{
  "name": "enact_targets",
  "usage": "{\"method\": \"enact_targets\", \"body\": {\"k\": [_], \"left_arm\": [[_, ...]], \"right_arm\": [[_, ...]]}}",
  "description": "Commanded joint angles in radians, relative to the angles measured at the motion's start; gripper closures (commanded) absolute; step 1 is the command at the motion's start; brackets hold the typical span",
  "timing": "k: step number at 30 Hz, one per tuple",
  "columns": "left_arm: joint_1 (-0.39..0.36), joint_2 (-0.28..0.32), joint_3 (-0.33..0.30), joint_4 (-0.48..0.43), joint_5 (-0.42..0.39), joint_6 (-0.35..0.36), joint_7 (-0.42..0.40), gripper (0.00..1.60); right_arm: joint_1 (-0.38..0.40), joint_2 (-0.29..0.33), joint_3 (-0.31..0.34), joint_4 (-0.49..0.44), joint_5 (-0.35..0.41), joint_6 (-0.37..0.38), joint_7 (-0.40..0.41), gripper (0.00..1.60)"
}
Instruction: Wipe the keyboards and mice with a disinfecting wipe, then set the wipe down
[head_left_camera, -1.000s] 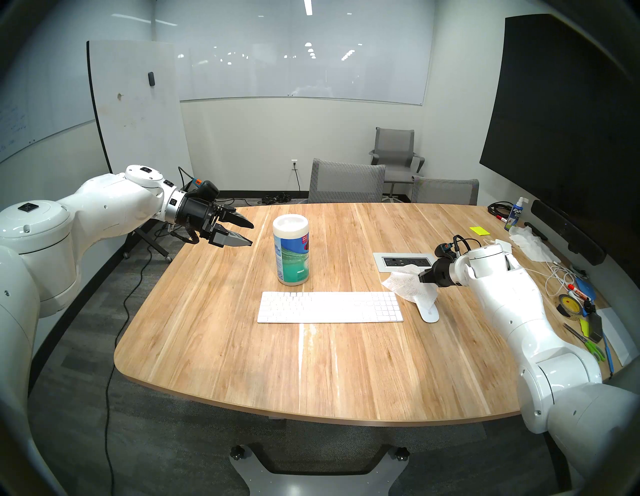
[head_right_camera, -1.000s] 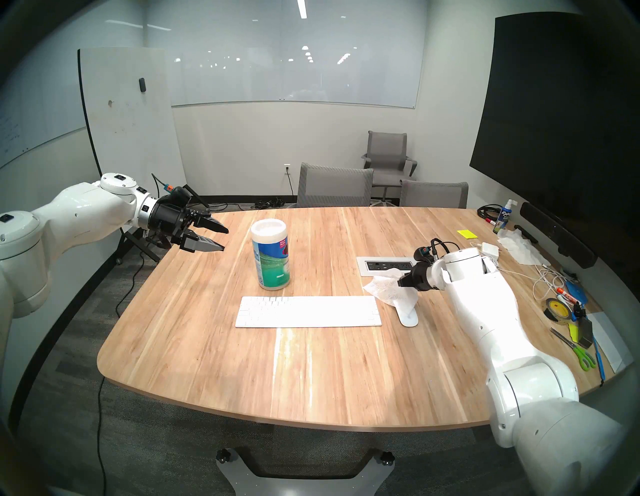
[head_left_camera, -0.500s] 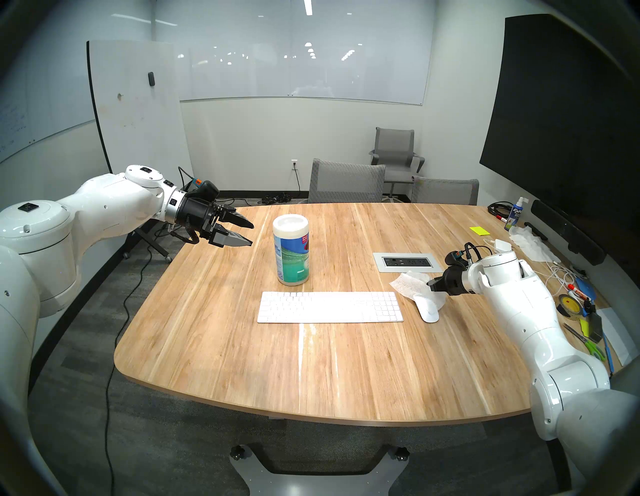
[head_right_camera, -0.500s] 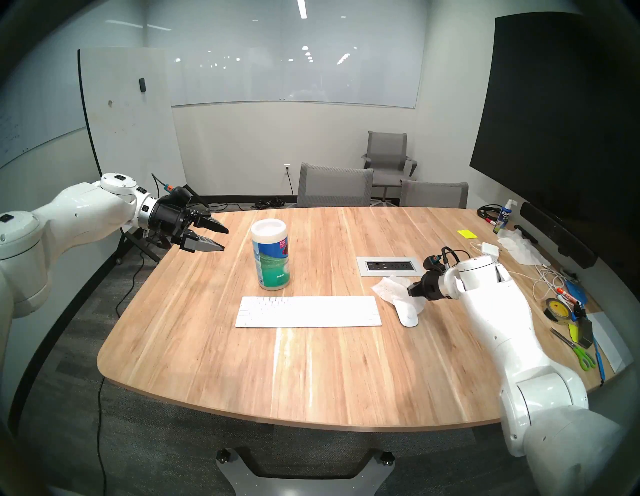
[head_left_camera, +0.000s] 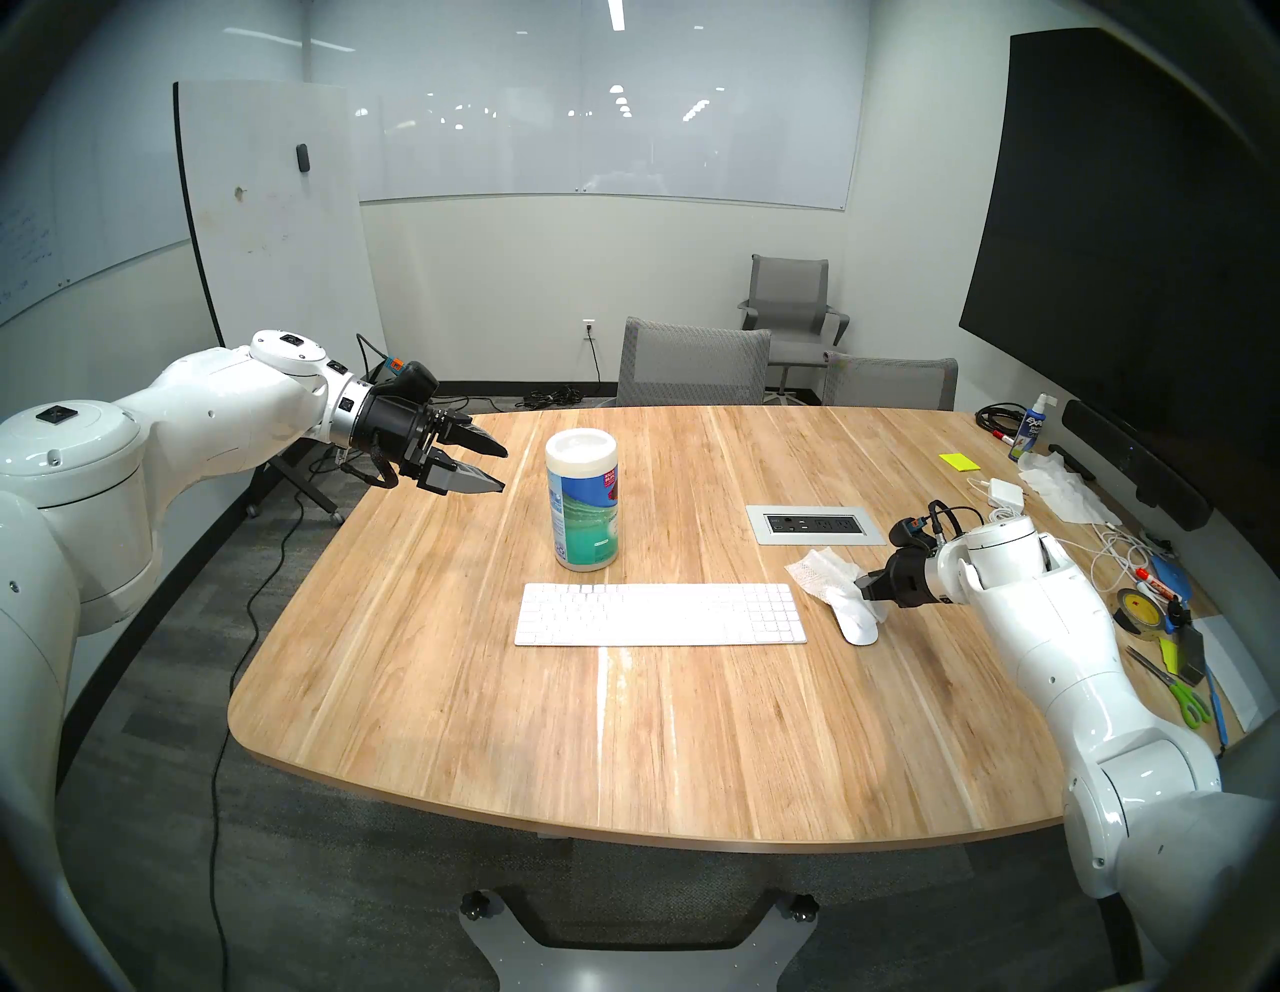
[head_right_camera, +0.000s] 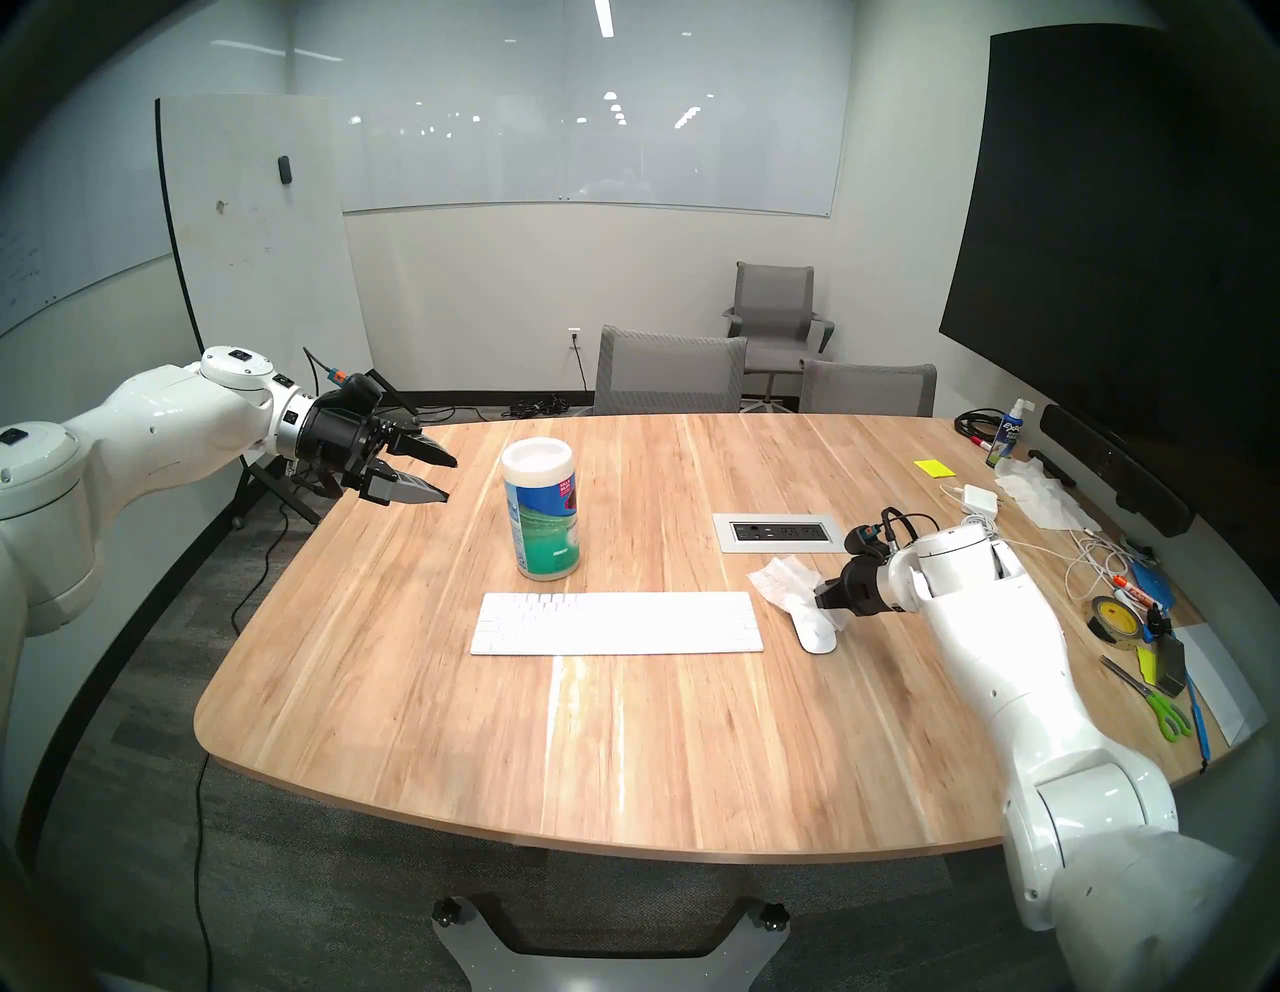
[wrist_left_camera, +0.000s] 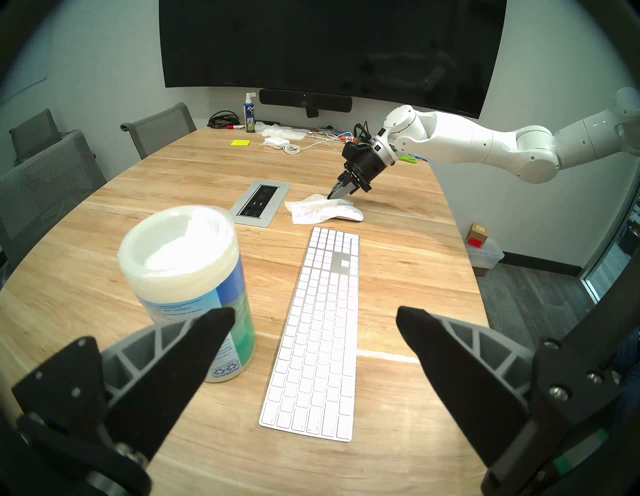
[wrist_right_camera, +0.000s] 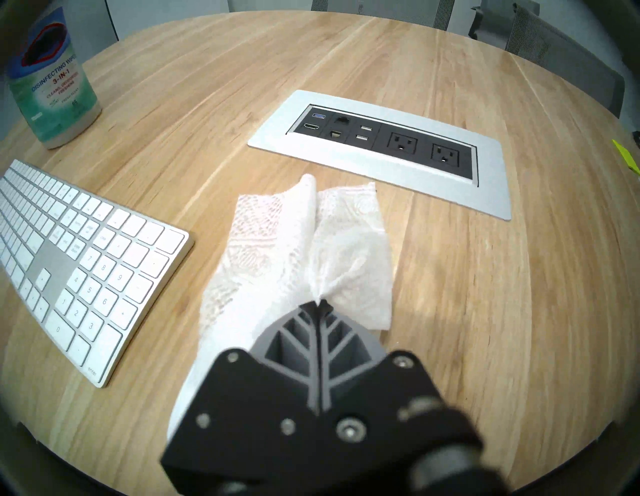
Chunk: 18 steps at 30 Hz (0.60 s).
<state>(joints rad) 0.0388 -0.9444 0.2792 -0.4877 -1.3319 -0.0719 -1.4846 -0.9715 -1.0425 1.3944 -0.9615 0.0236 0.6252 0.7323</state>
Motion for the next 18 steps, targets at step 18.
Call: {"method": "enact_targets", "body": {"k": [18], "left_arm": [[-0.027,-0.001,0.003,0.002,-0.016,0.0,0.001,0.0]], "right_arm": [[-0.041,0.015,0.015,-0.049,0.001,0.005,0.008,1.6]]}}
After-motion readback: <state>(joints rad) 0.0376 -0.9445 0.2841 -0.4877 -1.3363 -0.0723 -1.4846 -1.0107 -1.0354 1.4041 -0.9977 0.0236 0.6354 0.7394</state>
